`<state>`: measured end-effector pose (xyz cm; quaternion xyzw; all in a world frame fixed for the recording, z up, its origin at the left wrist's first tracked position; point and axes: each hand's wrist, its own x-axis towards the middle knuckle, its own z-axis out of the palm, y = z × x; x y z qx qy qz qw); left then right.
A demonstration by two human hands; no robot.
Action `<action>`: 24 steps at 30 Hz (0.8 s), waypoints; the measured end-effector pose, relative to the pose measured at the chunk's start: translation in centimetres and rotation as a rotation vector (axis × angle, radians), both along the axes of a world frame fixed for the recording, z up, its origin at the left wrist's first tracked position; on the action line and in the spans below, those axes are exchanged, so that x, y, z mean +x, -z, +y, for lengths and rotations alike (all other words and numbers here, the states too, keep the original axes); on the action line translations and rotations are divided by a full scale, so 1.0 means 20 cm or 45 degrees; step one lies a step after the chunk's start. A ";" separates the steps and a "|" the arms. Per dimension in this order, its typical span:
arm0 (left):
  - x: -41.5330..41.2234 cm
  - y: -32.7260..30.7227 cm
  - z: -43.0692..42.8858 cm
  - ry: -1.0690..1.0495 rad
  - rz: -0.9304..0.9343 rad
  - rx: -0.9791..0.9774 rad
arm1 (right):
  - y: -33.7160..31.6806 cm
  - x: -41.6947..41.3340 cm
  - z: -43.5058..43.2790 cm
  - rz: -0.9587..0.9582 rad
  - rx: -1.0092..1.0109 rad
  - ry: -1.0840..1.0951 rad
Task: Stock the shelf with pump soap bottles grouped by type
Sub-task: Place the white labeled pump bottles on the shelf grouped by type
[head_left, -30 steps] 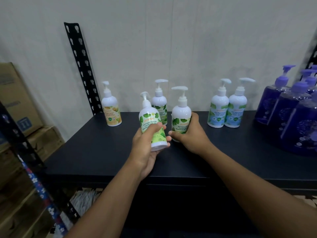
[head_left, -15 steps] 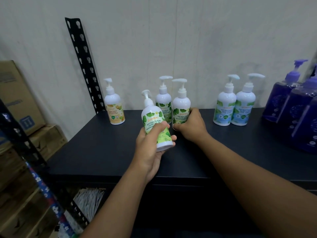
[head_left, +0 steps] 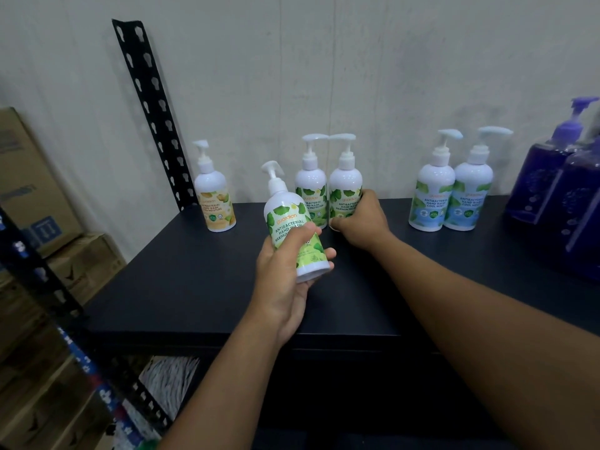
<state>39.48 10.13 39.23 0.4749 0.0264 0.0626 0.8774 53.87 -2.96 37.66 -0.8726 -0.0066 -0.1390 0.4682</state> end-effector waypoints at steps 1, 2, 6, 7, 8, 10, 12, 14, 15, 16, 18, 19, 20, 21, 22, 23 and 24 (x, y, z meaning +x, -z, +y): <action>0.00 0.00 0.00 0.000 -0.001 0.001 | 0.00 0.00 0.00 -0.003 -0.002 0.000; 0.00 0.00 0.00 0.000 -0.001 0.002 | 0.00 0.01 0.00 -0.006 -0.002 0.000; 0.00 0.00 0.00 -0.001 -0.005 -0.002 | 0.01 0.02 0.00 -0.014 0.002 -0.007; 0.01 0.00 0.00 0.000 -0.005 -0.004 | 0.01 0.02 0.00 -0.013 0.002 -0.009; 0.01 0.00 0.00 0.001 -0.004 -0.007 | 0.01 0.03 0.00 -0.012 0.001 -0.008; 0.01 0.00 0.00 -0.001 -0.003 -0.012 | 0.01 0.03 0.00 -0.008 -0.002 -0.007; 0.01 0.00 0.00 0.000 -0.004 -0.016 | 0.01 0.04 0.00 -0.006 0.005 -0.007; 0.01 0.00 0.00 -0.002 -0.004 -0.018 | 0.01 0.04 0.00 -0.006 0.022 -0.006; 0.01 0.00 0.00 -0.003 -0.004 -0.020 | 0.01 0.04 0.00 -0.008 0.026 -0.004; 0.01 0.00 0.00 -0.005 -0.005 -0.022 | 0.01 0.03 0.00 -0.009 0.027 -0.002; 0.01 0.00 0.00 -0.008 -0.007 -0.028 | 0.01 0.03 0.00 -0.010 0.030 0.002; 0.01 0.00 0.00 -0.007 -0.008 -0.031 | 0.01 0.03 0.00 -0.008 0.029 0.001; 0.01 0.00 0.00 -0.006 -0.008 -0.032 | 0.01 0.03 0.00 -0.005 0.028 0.000; 0.01 0.00 0.00 -0.005 -0.008 -0.033 | 0.01 0.02 0.00 -0.002 0.027 0.000; 0.01 0.00 0.00 -0.004 -0.009 -0.035 | 0.01 0.02 0.00 0.000 0.027 -0.001; 0.01 0.00 0.00 -0.001 -0.010 -0.037 | 0.01 0.02 0.00 0.002 0.028 -0.002; 0.00 0.00 0.00 0.000 -0.010 -0.040 | 0.01 0.02 0.00 0.002 0.029 -0.003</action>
